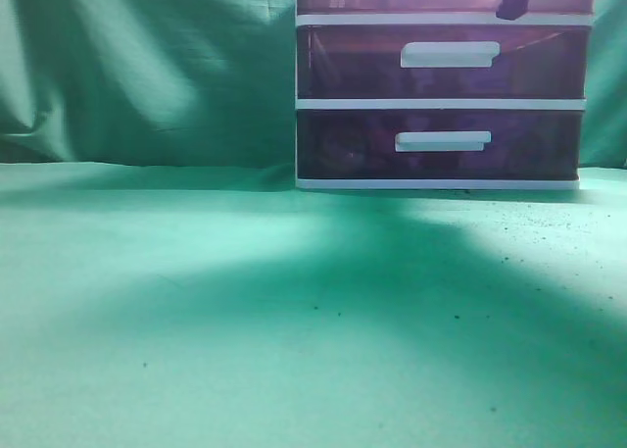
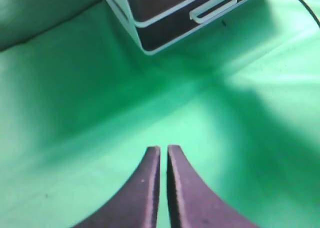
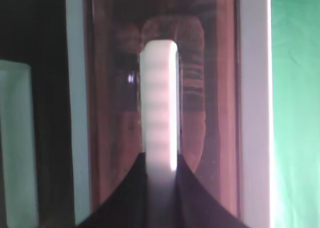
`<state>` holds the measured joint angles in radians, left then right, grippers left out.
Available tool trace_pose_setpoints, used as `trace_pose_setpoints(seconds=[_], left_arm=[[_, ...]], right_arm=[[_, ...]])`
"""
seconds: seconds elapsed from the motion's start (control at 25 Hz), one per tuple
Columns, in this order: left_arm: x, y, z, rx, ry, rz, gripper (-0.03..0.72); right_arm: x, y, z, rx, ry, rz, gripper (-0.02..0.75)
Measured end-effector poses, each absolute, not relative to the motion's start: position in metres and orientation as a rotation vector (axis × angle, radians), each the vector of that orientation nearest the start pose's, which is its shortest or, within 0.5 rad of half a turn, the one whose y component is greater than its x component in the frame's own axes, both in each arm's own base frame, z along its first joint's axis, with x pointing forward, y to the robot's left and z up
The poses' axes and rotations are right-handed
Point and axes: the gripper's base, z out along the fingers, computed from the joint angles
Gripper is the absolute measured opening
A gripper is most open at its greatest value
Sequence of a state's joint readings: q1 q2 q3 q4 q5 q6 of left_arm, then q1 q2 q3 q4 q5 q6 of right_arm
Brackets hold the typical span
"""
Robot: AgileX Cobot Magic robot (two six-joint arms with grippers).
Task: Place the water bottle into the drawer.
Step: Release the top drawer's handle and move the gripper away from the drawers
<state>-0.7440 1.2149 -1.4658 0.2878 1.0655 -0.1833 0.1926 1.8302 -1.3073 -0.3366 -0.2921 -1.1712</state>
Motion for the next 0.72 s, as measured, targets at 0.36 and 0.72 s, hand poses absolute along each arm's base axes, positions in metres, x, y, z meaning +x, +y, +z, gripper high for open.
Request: trace_pose_setpoints(seconds=[0.36,0.72], left_arm=[[0.169,-0.125,0.452,0.608,2.136,-0.165,0.0],[0.175,-0.119,0.455,0.531,2.103,-0.088,0.0]], right_arm=[[0.429,0.093,0.284,-1.311,1.212,-0.769,0.153],[0.424,0.094,0.285,-1.229,1.262,-0.687,0.409]])
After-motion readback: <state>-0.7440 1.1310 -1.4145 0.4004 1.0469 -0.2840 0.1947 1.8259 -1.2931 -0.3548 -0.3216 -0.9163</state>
